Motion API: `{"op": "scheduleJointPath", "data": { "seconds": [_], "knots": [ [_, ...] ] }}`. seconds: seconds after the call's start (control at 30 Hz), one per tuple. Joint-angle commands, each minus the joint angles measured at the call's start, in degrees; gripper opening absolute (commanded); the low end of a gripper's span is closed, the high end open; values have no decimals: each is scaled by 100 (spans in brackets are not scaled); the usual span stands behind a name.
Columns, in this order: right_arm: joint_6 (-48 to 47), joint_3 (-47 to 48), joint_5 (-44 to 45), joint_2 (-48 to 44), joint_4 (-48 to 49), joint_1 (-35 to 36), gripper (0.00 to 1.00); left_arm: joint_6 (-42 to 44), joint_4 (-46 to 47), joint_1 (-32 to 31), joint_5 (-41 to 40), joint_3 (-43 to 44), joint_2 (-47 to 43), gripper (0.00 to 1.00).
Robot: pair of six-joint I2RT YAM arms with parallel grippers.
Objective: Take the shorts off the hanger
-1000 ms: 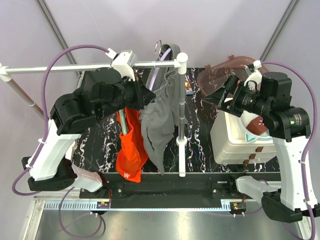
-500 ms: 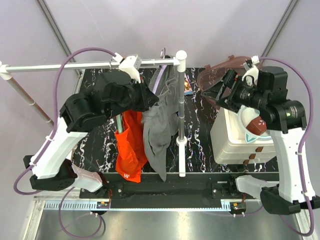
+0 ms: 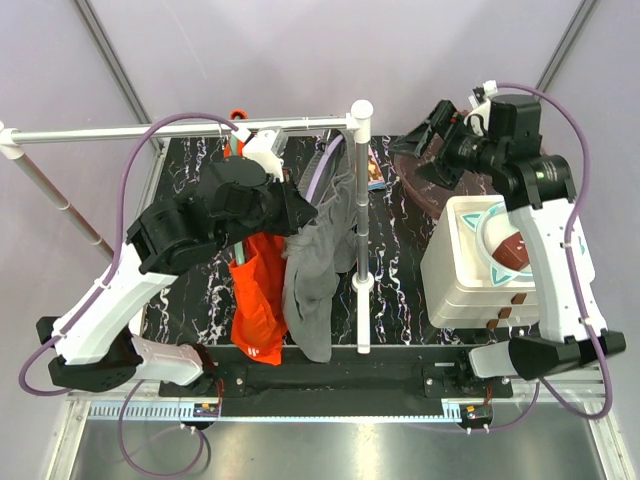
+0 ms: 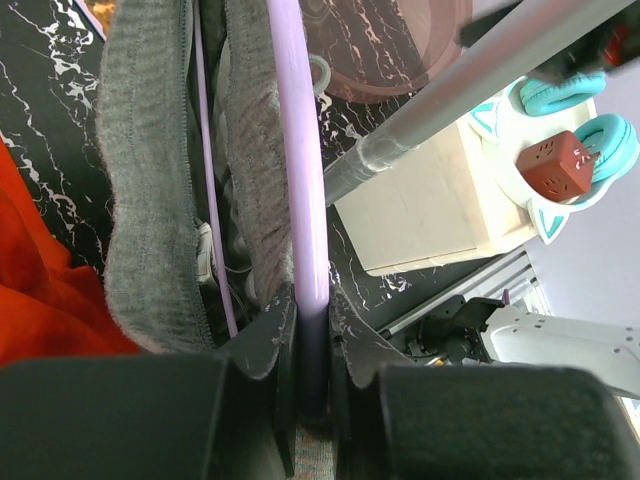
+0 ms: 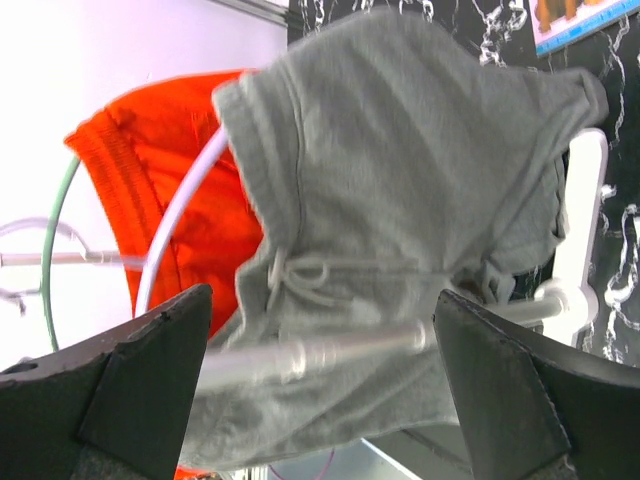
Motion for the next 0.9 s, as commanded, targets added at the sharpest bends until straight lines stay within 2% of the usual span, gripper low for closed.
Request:
{"op": "scheduleJointPath", "data": {
  "seconds": [0.0, 0.2, 0.43, 0.63, 0.87],
  "knots": [
    [-232, 359, -228, 306, 661, 40, 97, -36, 959, 22, 35, -10, -291, 0],
    [-471, 658, -474, 842, 696, 66, 95, -274, 941, 83, 149, -72, -213, 0],
    [-1190, 307, -843, 957, 977, 365, 95, -256, 1116, 83, 255, -589, -493, 0],
    [-1490, 237, -1055, 1115, 1118, 681, 81, -177, 1520, 83, 352, -1284, -1160, 0],
    [-1666, 193, -826, 1238, 1180, 1059, 79, -195, 2066, 83, 545, -1944, -1618, 0]
  ]
}}
